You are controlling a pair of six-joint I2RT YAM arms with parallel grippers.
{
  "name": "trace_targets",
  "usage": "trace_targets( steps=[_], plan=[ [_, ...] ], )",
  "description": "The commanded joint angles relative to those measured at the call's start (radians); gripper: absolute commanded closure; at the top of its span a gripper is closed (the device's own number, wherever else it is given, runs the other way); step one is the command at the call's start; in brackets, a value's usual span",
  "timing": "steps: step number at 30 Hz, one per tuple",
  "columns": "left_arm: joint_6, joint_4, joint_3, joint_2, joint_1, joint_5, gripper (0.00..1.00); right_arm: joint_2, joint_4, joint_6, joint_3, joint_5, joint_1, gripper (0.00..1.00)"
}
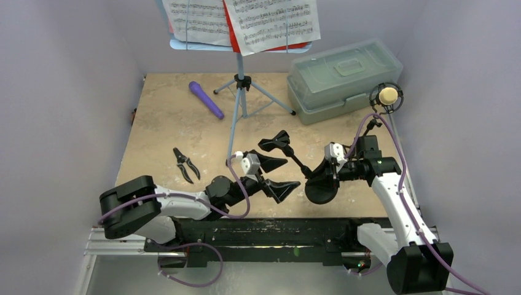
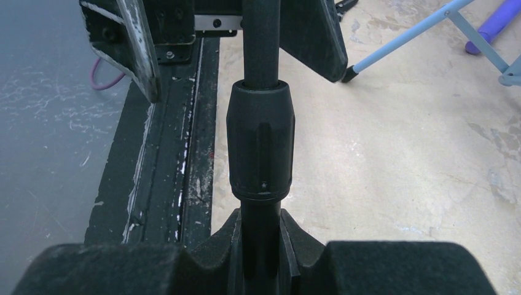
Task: Pack up the instrument practice props
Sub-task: Unscrew the knob on the microphone stand.
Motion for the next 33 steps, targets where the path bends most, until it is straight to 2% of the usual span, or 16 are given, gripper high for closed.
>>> trace_targets(
  steps=[1,5,9,16,23,26,31,33],
  plan=[
    [-0.028,0.154,0.05,0.062,0.042,0.133,0.06,-0.007,0.003,-0.023,0.029,-0.071,0.003,1.0],
    [-0.058,0.334,0.053,0.147,0.075,0.213,0.14,-0.007,0.0,-0.025,0.03,-0.072,0.004,1.0],
    [-0.091,0.49,0.067,0.243,0.087,0.264,0.18,-0.008,-0.003,-0.028,0.031,-0.072,0.003,1.0],
    [-0.131,0.499,0.143,0.323,0.089,0.327,0.18,-0.01,-0.009,-0.036,0.032,-0.071,0.003,1.0],
    [-0.124,0.499,0.159,0.314,0.088,0.343,0.21,-0.01,-0.014,-0.04,0.034,-0.071,0.003,1.0],
    [-0.12,0.499,0.16,0.302,0.089,0.336,0.25,-0.009,-0.015,-0.042,0.034,-0.072,0.002,1.0],
    [-0.121,0.5,0.167,0.284,0.089,0.308,0.38,-0.01,-0.017,-0.042,0.034,-0.073,0.002,1.0],
    [-0.121,0.501,0.166,0.273,0.089,0.295,0.39,-0.01,-0.017,-0.042,0.034,-0.072,0.002,1.0]
  ],
)
